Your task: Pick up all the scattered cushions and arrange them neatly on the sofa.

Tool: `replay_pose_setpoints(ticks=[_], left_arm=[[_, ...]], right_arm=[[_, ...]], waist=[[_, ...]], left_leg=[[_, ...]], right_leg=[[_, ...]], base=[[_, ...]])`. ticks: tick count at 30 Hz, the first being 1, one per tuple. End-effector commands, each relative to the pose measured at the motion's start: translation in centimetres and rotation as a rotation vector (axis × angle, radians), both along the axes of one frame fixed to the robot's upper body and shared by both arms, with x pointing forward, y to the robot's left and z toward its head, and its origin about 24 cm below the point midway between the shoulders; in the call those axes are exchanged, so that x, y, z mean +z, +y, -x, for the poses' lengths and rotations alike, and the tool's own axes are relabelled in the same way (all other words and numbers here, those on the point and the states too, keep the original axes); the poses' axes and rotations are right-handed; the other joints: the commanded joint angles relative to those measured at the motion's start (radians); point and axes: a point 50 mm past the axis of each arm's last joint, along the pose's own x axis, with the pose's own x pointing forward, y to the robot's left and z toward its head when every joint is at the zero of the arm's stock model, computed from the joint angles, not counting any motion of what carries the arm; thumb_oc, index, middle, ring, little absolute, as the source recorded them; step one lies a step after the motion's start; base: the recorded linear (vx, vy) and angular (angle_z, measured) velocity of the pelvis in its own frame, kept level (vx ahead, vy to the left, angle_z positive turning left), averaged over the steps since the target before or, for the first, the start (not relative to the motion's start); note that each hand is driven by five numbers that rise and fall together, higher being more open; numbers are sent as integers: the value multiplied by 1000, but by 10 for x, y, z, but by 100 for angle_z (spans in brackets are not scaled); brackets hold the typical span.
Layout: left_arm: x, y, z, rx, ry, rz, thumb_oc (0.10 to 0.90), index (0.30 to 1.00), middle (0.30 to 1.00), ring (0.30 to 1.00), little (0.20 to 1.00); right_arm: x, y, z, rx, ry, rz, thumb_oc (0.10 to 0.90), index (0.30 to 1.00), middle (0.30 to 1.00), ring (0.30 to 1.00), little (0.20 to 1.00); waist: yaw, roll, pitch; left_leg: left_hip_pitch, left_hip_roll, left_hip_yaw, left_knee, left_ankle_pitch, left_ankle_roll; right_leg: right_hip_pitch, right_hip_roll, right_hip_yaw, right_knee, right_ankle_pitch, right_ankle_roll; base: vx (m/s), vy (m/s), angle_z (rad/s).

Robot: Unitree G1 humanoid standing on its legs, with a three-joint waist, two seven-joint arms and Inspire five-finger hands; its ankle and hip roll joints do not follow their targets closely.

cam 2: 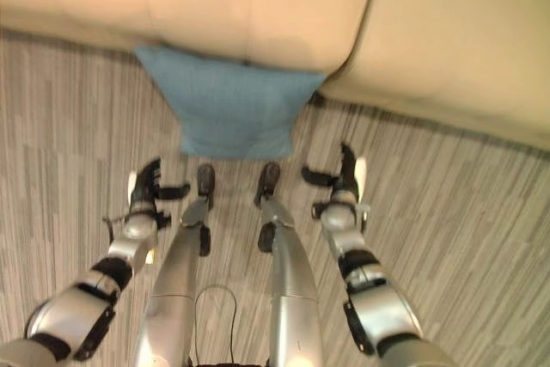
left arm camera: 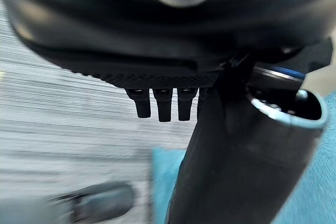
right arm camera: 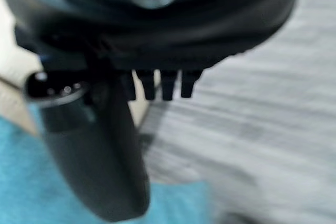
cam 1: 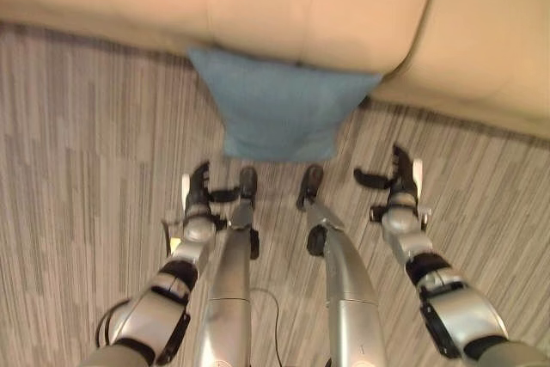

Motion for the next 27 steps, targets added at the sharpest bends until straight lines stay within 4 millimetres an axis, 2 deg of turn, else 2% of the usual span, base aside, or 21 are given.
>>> replay_pose_setpoints(ticks=[1,2,3,4,7,9,12,13,15,17,18,21,23,26,27], left_arm=[[4,35,10,130,-79,28,800,900,900,900,900],[16,37,6,125,-121,32,800,900,900,900,900],[17,37,5,125,-123,32,800,900,900,900,900],[38,39,-1,109,-180,45,800,900,900,900,900],[62,41,-6,82,-254,64,800,900,900,900,900],[72,42,-7,64,-287,66,800,900,900,900,900],[79,39,-8,37,-308,60,800,900,900,900,900],[90,41,-9,13,-335,62,800,900,900,900,900],[95,40,-10,-5,-352,67,800,900,900,900,900],[107,39,-11,-52,-389,97,800,900,900,900,900],[108,39,-11,-52,-390,98,800,900,900,900,900],[120,35,-12,-123,-427,115,800,900,900,900,900],[120,34,-12,-139,-422,117,800,900,900,900,900],[127,19,-16,-216,-439,129,800,900,900,900,900],[128,19,-16,-216,-439,129,800,900,900,900,900]], right_arm=[[-11,-28,18,-94,-53,-7,800,900,900,900,900],[-2,-28,14,-83,-74,-5,800,900,900,900,900],[-1,-28,14,-83,-76,-5,800,900,900,900,900],[18,-26,7,-58,-118,16,800,900,900,900,900],[38,-24,1,-16,-159,40,800,900,900,900,900],[48,-23,0,28,-183,49,800,900,900,900,900],[52,-23,0,57,-194,38,800,900,900,900,900],[60,-25,-2,93,-208,30,800,900,900,900,900],[64,-24,-3,110,-216,27,800,900,900,900,900],[81,-19,-5,182,-256,33,800,900,900,900,900],[81,-19,-6,183,-256,33,800,900,900,900,900],[93,0,-8,299,-275,83,800,900,900,900,900],[94,6,-9,330,-276,93,800,900,900,900,900],[103,36,-12,447,-284,141,800,900,900,900,900],[103,36,-13,447,-284,141,800,900,900,900,900]], waist=[[-6,17,-124],[-7,18,-125],[-8,17,-129],[-9,19,-130],[-10,20,-143],[-9,20,-151],[-8,22,-157],[-9,23,-159],[-9,24,-161],[-7,27,-165],[-8,28,-167],[-8,30,-173],[-7,30,-177],[-9,33,-188],[-9,33,-188]], left_leg=[[-45,-13,28,-22,-65,21],[-73,-14,28,-15,-66,22],[-82,-15,29,-11,-67,22],[-131,-22,31,16,-74,24],[-222,-33,35,83,-92,31],[-279,-36,37,128,-105,37],[-309,-41,38,152,-112,38],[-332,-43,36,165,-116,38],[-347,-43,39,172,-117,38],[-382,-44,41,201,-122,38],[-386,-44,42,203,-123,38],[-420,-42,44,235,-131,38],[-424,-42,47,241,-133,39],[-437,-45,50,255,-138,39],[-438,-45,50,255,-139,39]], right_leg=[[22,-17,37,157,-274,42],[-5,-17,40,170,-275,43],[-15,-18,41,175,-277,43],[-66,-19,44,203,-285,41],[-153,-24,55,269,-302,38],[-209,-27,59,312,-314,37],[-242,-30,61,335,-321,37],[-264,-34,63,347,-324,38],[-276,-37,65,351,-326,38],[-315,-40,71,379,-331,37],[-319,-40,71,381,-332,37],[-349,-39,78,399,-334,37],[-353,-38,80,404,-334,38],[-362,-36,82,405,-333,38],[-363,-36,82,405,-333,38]], base=[[18,2,7],[20,3,10],[12,19,10],[23,26,11],[37,27,8],[57,23,1],[27,-2,-2],[32,-8,-4],[37,6,-2],[57,19,1],[39,9,2],[59,18,-1],[36,15,-4],[30,1,-1],[0,0,0]])
